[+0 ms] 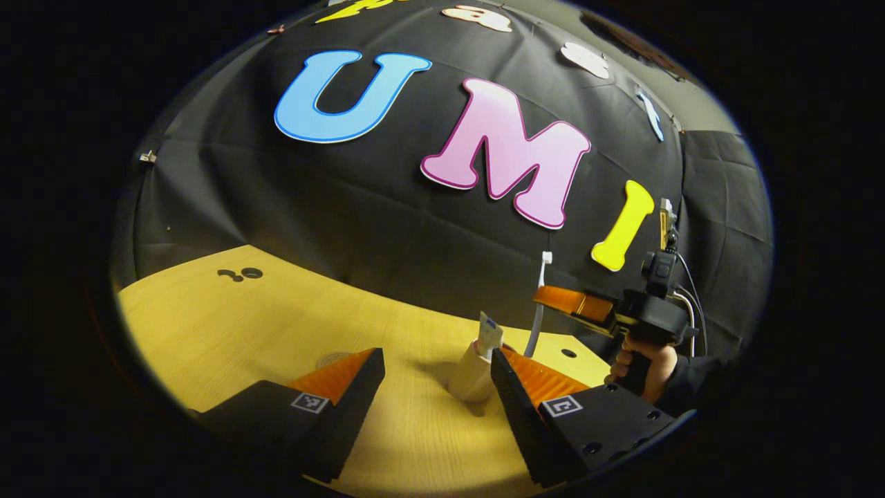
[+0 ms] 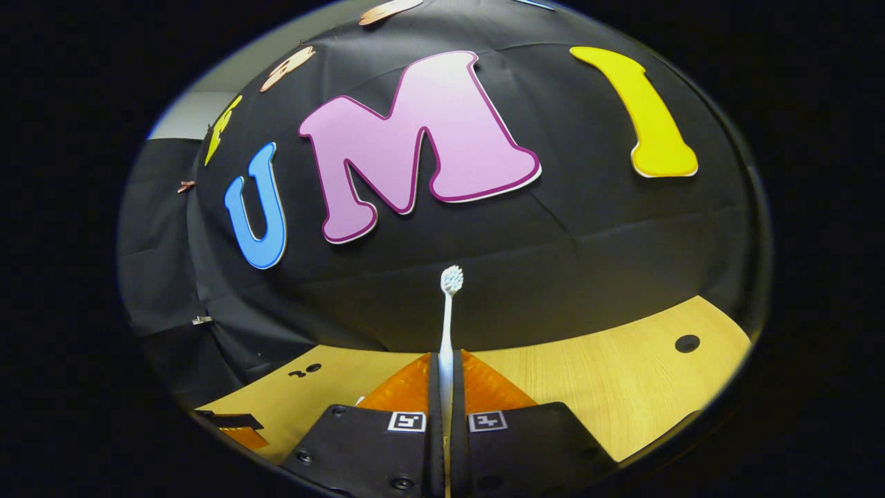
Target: Put the toothbrush and toothpaste on the desktop into the cup, then pick up the cup and place it on the coaster on the desktop.
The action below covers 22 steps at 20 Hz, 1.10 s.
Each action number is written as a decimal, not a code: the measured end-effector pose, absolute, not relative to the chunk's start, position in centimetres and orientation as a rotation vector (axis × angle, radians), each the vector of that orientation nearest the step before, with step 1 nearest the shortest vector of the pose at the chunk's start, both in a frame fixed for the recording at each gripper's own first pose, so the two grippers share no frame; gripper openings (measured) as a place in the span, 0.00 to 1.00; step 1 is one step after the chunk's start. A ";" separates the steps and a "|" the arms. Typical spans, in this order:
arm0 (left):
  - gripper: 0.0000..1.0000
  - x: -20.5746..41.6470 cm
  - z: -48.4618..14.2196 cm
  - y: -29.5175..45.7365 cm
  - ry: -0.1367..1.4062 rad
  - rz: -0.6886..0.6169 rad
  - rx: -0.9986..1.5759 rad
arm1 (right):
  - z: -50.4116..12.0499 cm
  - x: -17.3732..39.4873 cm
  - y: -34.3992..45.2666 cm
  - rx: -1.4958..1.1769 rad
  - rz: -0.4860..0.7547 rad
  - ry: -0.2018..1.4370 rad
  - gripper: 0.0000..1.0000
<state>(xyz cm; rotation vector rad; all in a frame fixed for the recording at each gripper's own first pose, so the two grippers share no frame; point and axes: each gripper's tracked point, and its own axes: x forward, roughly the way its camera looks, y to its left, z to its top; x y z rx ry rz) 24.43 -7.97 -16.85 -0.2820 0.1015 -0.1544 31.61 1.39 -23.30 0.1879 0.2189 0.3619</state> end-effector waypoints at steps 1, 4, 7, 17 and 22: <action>0.95 24.1 -17.2 -7.8 0.108 -0.152 -0.293 | -23.4 31.9 1.8 0.174 0.370 0.199 0.07; 0.96 23.6 -17.9 -7.8 0.124 -0.147 -0.315 | -24.4 32.5 2.4 0.065 0.384 0.148 0.07; 0.95 23.5 -18.9 -7.6 0.140 -0.145 -0.304 | -25.9 32.2 3.3 -0.020 0.424 0.133 0.08; 0.95 23.9 -19.8 -8.3 0.161 -0.147 -0.306 | -29.8 28.4 2.1 -0.076 0.454 0.226 0.41; 0.95 23.4 -20.2 -9.2 0.180 -0.159 -0.298 | -27.5 27.3 0.9 -0.034 0.441 0.244 0.62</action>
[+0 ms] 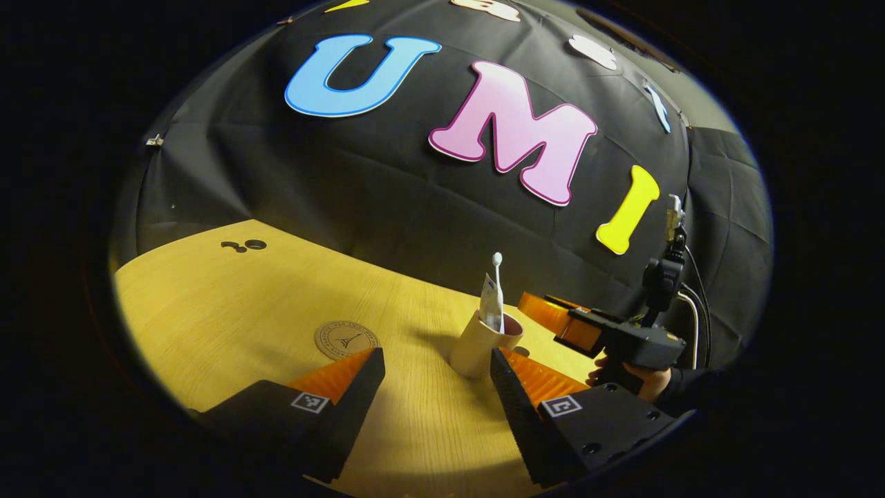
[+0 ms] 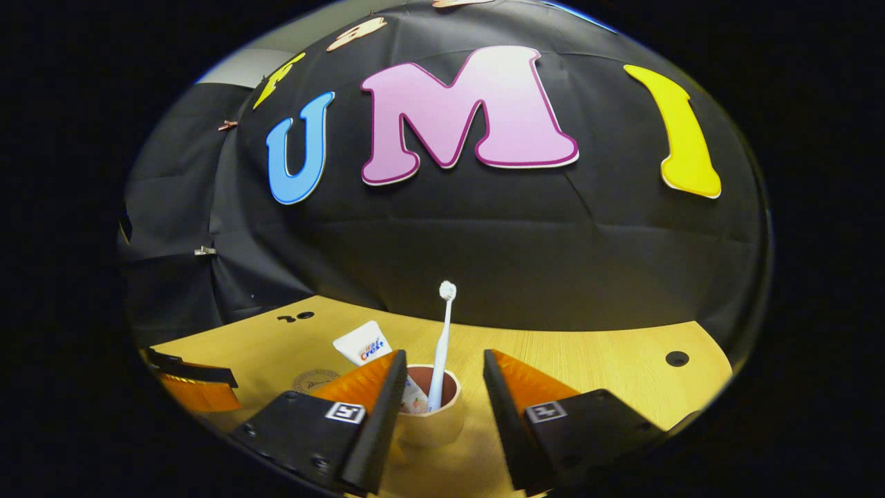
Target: Put the toothbrush and toothpaste on the desktop into the cup, then pick up the cup and place it on the coaster on the desktop.
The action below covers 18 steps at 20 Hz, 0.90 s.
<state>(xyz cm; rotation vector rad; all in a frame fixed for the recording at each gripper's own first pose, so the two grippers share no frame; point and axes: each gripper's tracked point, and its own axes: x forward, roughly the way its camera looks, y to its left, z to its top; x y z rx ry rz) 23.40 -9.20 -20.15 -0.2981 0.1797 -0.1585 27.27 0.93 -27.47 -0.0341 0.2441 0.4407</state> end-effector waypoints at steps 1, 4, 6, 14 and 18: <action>0.95 23.2 -20.4 -9.1 0.184 -0.155 -0.287 | -27.0 27.3 0.5 -0.040 0.432 0.251 0.76; 0.95 22.5 -20.7 -8.6 0.191 -0.138 -0.253 | -25.9 27.4 -0.5 -0.027 0.403 0.320 0.92; 0.95 21.8 -21.2 -8.3 0.201 -0.130 -0.259 | -25.5 27.3 -1.0 0.020 0.380 0.383 0.87; 0.96 17.7 -23.3 -5.5 0.269 -0.066 -0.325 | -26.2 26.5 -0.8 0.101 0.297 0.640 0.97; 0.95 15.4 -20.5 -3.4 0.274 -0.051 -0.358 | -29.1 25.3 -0.5 0.081 0.252 0.820 0.98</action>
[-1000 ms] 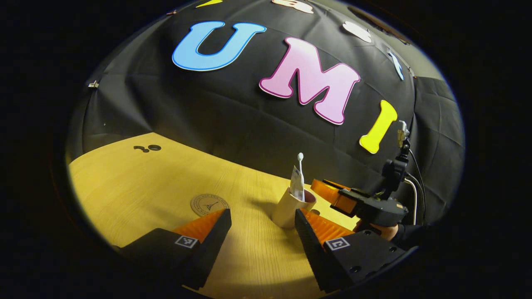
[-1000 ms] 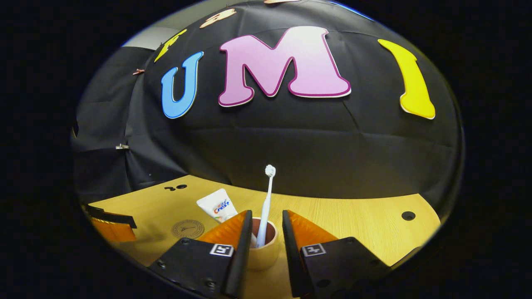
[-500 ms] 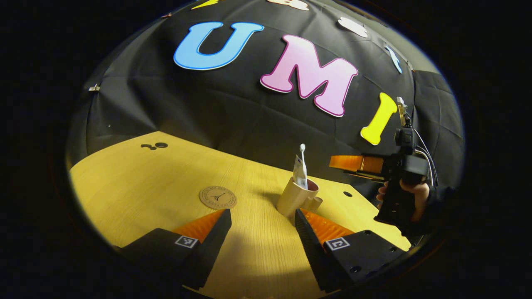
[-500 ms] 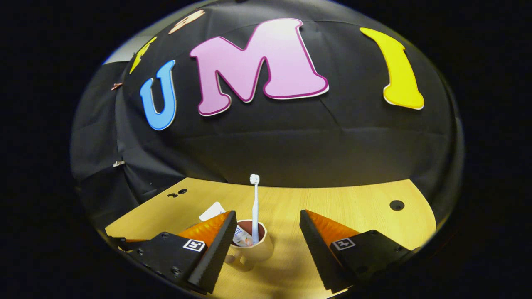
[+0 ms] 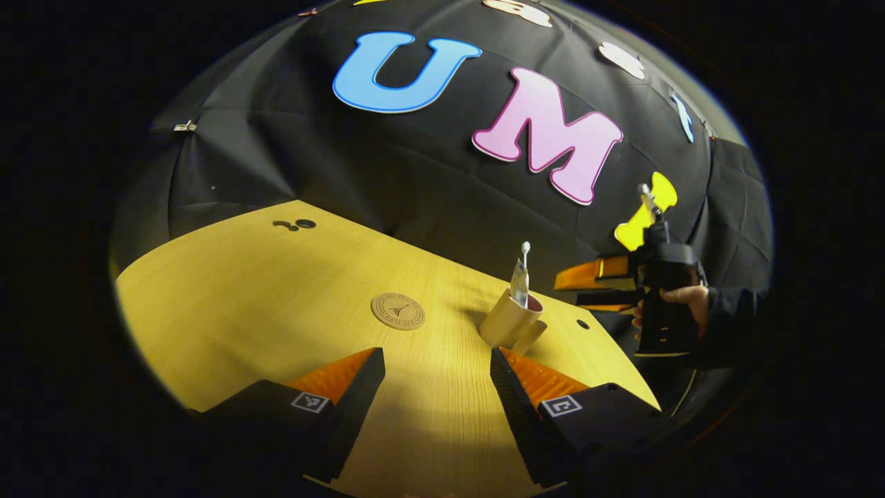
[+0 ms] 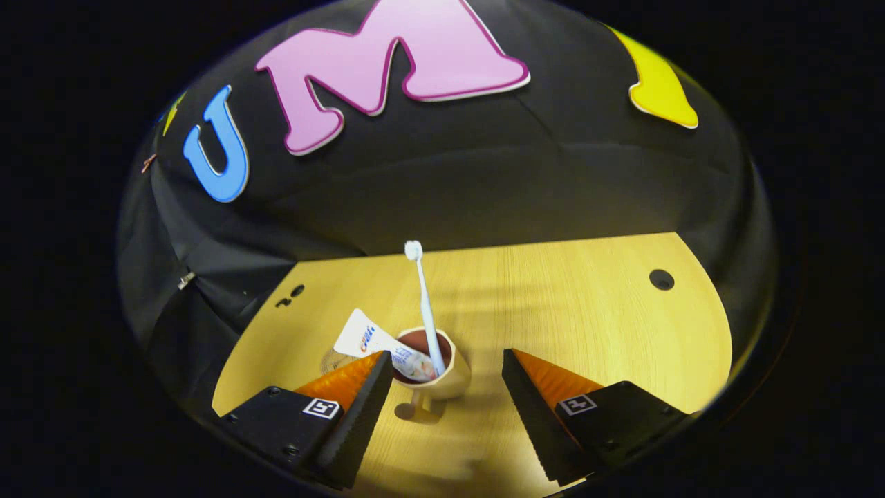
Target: Put the toothbrush and toothpaste on the desktop into the cup, then pick up the cup and place it on the coaster on the desktop.
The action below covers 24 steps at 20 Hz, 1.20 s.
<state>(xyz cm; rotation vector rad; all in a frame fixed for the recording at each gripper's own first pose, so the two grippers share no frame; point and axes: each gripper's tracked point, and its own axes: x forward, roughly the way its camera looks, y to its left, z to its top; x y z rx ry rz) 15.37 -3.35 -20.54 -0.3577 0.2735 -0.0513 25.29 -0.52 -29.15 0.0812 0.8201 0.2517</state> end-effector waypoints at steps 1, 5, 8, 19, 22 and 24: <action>0.96 14.7 -20.0 -2.4 0.275 -0.042 -0.349 | -30.2 24.9 -0.1 0.082 0.244 0.871 0.98; 0.96 12.4 -17.3 0.5 0.285 -0.041 -0.317 | -32.7 22.9 2.0 0.150 0.233 1.070 0.98; 0.95 11.5 -15.2 2.6 0.303 -0.030 -0.297 | -34.1 23.1 3.6 0.170 0.209 1.134 0.97; 0.96 7.5 -13.3 5.4 0.382 -0.052 -0.267 | -39.7 22.9 3.8 0.022 0.104 1.327 0.93; 0.95 7.2 -14.0 5.3 0.405 -0.058 -0.256 | -40.4 22.9 3.2 -0.013 0.077 1.341 0.76; 0.96 7.1 -14.2 5.2 0.415 -0.060 -0.250 | -40.7 22.7 2.9 -0.010 0.066 1.361 0.72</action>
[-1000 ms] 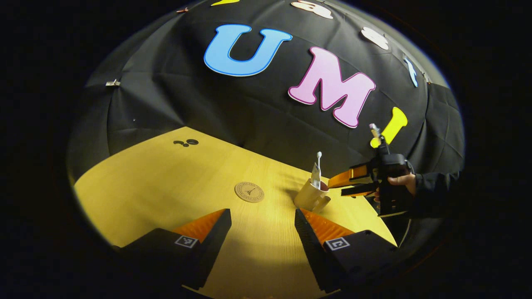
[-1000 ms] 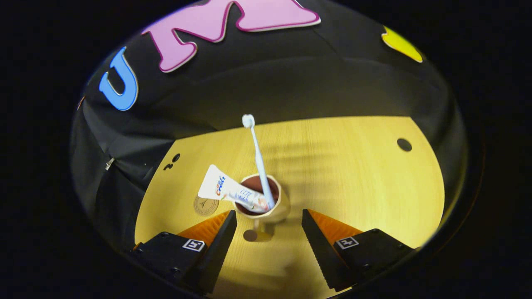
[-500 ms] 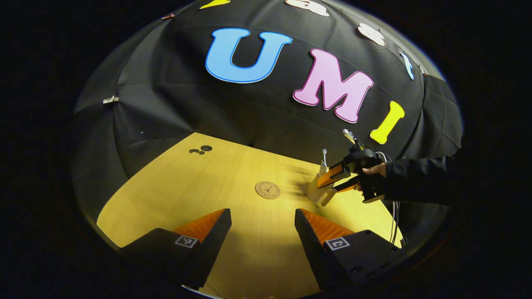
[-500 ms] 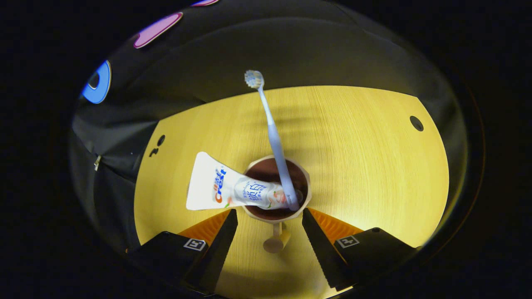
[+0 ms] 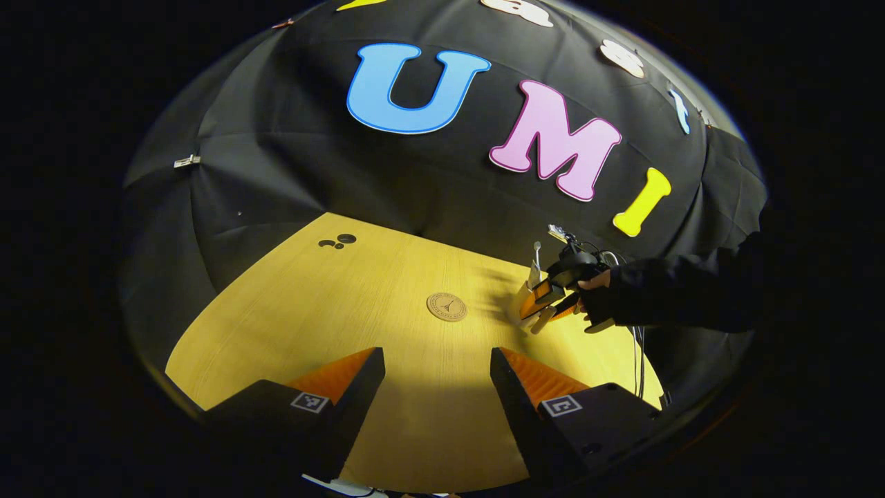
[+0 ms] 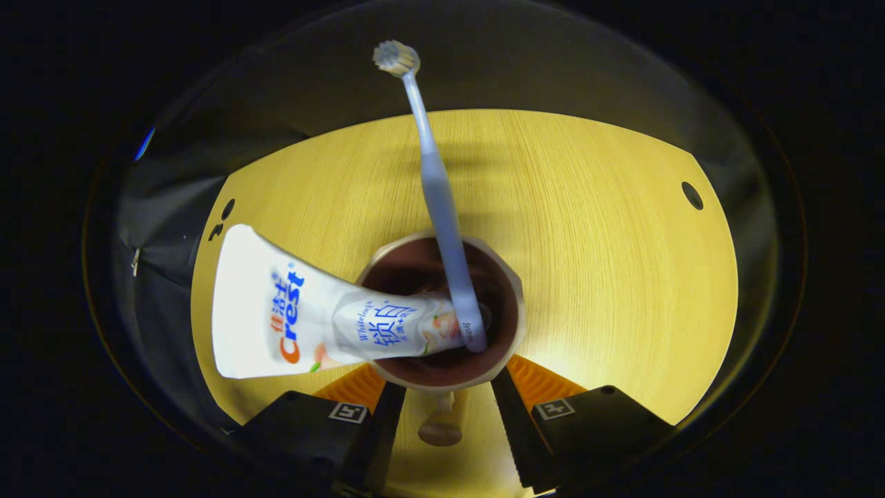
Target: Put the toothbrush and toothpaste on the desktop into the cup, then pick up the cup and place it on the coaster on the desktop.
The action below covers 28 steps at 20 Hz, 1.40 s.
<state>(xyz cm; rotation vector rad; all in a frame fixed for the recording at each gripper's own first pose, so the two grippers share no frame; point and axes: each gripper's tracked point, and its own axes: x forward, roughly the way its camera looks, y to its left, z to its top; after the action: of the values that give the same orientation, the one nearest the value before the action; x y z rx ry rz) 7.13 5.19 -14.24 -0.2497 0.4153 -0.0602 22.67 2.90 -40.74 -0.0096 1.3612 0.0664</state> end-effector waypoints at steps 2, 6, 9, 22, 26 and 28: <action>0.96 7.1 -14.6 5.0 0.424 -0.060 -0.250 | -41.1 22.3 2.8 -0.015 0.069 1.380 0.66; 0.95 6.9 -15.2 4.8 0.446 -0.064 -0.248 | -41.2 22.0 2.8 -0.046 0.071 1.394 0.35; 0.96 6.8 -15.2 4.5 0.450 -0.069 -0.240 | -41.5 22.0 2.9 -0.085 0.061 1.393 0.27; 0.96 6.4 -16.1 5.2 0.461 -0.058 -0.233 | -38.0 23.4 7.0 -0.123 0.128 1.315 0.27; 0.95 6.0 -16.1 5.8 0.453 -0.045 -0.232 | -37.2 23.1 11.1 -0.140 0.195 1.307 0.27; 0.96 5.5 -16.4 6.2 0.457 -0.034 -0.240 | -37.6 22.8 13.1 -0.154 0.224 1.311 0.27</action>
<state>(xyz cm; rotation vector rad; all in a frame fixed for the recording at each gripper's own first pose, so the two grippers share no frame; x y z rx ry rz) 5.54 6.20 -16.36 -0.2401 0.4566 -0.0338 22.77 13.15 -37.62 -0.1544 1.3112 0.2240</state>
